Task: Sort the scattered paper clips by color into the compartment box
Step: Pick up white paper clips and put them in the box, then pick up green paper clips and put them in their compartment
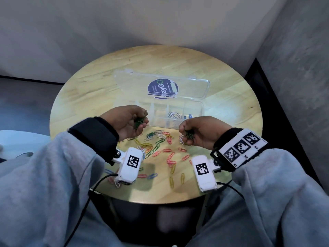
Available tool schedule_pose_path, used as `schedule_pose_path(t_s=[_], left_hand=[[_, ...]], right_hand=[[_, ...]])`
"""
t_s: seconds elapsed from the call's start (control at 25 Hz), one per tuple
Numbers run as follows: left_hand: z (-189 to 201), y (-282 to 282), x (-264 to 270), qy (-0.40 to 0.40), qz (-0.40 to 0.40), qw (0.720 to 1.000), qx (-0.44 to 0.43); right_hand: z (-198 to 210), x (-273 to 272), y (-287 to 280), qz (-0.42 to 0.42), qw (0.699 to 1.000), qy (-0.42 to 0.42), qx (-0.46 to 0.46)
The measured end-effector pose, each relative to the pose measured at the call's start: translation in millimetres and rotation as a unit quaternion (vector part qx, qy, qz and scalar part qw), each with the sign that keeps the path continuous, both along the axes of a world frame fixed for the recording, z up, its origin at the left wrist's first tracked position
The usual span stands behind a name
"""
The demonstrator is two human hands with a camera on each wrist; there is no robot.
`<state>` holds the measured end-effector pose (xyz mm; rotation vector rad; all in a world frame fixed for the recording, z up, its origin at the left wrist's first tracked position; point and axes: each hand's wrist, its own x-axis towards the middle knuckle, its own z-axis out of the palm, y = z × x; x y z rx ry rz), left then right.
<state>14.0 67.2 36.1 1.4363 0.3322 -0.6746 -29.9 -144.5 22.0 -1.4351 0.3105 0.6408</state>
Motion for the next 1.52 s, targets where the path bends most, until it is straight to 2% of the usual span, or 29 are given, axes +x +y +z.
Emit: schedule_pose_path(t_s=[0.16, 0.36, 0.52, 0.68, 0.8, 0.88, 0.92, 0.96, 1.0, 1.08, 1.12, 1.16, 1.24, 1.36, 1.44, 1.52], left_hand=[[6.4, 0.9, 10.6, -0.001, 0.003, 1.0, -0.02], [12.2, -10.5, 37.6, -0.033, -0.027, 0.999, 0.017], [9.0, -27.8, 52.1, -0.033, -0.034, 0.998, 0.029], [5.3, -36.3, 57.0, -0.044, -0.037, 0.998, 0.021], [5.7, -33.0, 50.1, -0.098, -0.032, 0.994, 0.03], [6.8, -29.4, 39.1, -0.141, -0.083, 0.985, 0.063], [7.5, -28.4, 31.9, -0.166, -0.134, 0.971, 0.104], [8.1, -28.4, 23.8, -0.193, -0.198, 0.947, 0.164], [8.3, -29.6, 15.2, -0.217, -0.266, 0.909, 0.236], [4.3, -34.9, -0.4, -0.252, -0.375, 0.807, 0.379], [1.8, -39.1, -8.8, -0.261, -0.407, 0.761, 0.432], [-1.9, -43.1, -16.7, -0.264, -0.426, 0.727, 0.47], [-12.2, -50.7, -28.6, -0.259, -0.445, 0.688, 0.512], [-27.3, -60.9, -37.5, -0.26, -0.469, 0.651, 0.538], [-34.6, -66.1, -39.3, -0.266, -0.481, 0.627, 0.552], [-41.2, -70.5, -40.0, -0.269, -0.485, 0.613, 0.563]], right_hand=[[15.4, 15.6, 13.0, -0.071, 0.996, -0.017, 0.057], [24.5, 54.0, 29.5, -0.124, 0.992, -0.013, 0.035], [20.9, 74.7, 43.1, -0.134, 0.991, -0.008, 0.027], [19.8, 72.3, 41.5, -0.134, 0.99, -0.031, 0.019], [24.2, 57.1, 26.7, -0.1, 0.991, -0.071, -0.057], [25.5, 40.8, 10.6, -0.012, 0.975, -0.106, -0.196], [25.5, 31.6, 2.6, 0.04, 0.953, -0.121, -0.276], [25.0, 22.6, -5.3, 0.083, 0.926, -0.131, -0.345], [24.2, 13.8, -12.2, 0.112, 0.902, -0.135, -0.394], [20.5, 0.2, -20.8, 0.147, 0.869, -0.134, -0.452], [17.3, -6.1, -23.1, 0.168, 0.854, -0.133, -0.474], [12.3, -11.2, -24.5, 0.196, 0.838, -0.13, -0.493], [1.4, -19.4, -24.7, 0.254, 0.807, -0.115, -0.52], [-10.7, -22.3, -21.4, 0.317, 0.772, -0.114, -0.539], [-14.4, -19.2, -16.1, 0.337, 0.752, -0.142, -0.549], [-19.1, -16.8, -11.2, 0.352, 0.734, -0.169, -0.556]])
